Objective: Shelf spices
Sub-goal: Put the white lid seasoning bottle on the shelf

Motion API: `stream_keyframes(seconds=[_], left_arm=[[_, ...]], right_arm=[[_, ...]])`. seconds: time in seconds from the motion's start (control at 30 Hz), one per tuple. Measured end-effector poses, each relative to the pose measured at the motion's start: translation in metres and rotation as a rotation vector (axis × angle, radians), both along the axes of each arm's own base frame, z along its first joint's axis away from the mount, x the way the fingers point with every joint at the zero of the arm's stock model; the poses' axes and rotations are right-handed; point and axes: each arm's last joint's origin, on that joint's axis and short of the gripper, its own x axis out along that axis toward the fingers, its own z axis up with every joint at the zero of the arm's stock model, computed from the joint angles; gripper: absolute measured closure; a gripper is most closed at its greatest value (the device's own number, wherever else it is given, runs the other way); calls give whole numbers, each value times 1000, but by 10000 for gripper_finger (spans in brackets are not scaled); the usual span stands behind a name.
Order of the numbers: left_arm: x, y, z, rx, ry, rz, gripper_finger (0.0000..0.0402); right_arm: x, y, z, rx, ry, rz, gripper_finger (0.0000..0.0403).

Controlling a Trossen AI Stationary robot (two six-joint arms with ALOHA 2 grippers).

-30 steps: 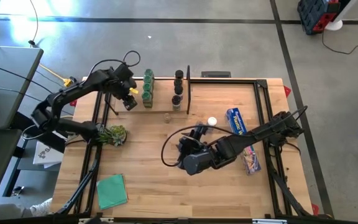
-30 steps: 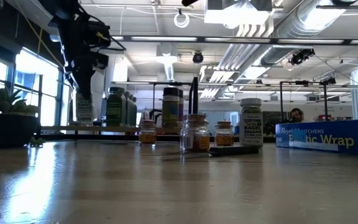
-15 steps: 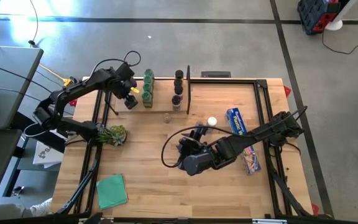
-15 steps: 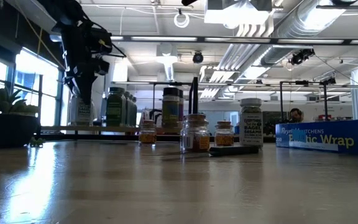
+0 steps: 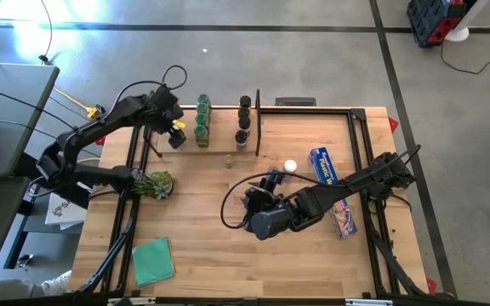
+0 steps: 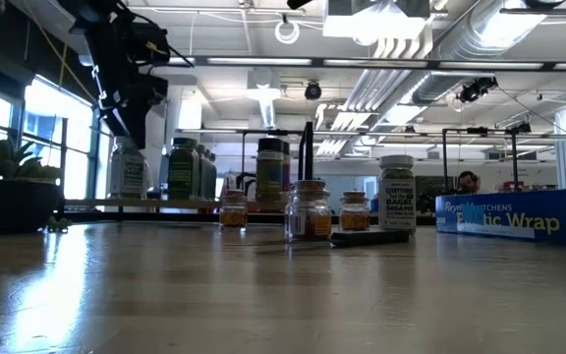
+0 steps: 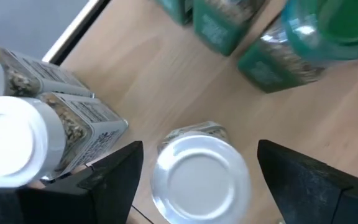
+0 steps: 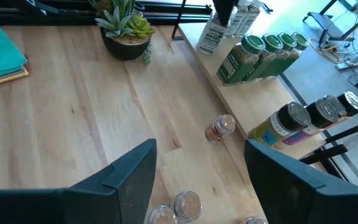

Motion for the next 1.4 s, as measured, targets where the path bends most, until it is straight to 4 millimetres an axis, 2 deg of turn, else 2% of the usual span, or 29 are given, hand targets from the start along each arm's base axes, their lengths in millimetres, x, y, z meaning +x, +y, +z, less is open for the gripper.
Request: stream_keyframes(seconds=[0.3, 0.43, 0.57, 0.73, 0.97, 1.07, 1.2, 1.4], left_arm=[[-2, -25, 33, 168, -182, -72, 90], [-3, -44, 43, 84, -313, -139, 104], [-1, -62, 43, -8, -394, -171, 145], [4, -71, 29, 15, -310, -162, 232], [15, -67, 16, 7, -236, -127, 386], [21, -60, 8, -15, -210, -87, 390], [26, -49, -3, 39, -102, -15, 398], [28, -38, -12, 65, -21, 39, 401]], right_arm=[[0, -1, 0, 6, -4, -7, 165], [1, -2, 0, 9, -7, -14, 165], [1, -2, 0, 12, -8, -16, 165], [1, -2, 0, 12, -8, -16, 165], [2, -5, 0, 14, -7, -21, 165], [2, -5, 0, 15, -7, -20, 165], [2, -5, 0, 17, -6, -19, 165], [2, -5, -1, 20, -4, -16, 165]])
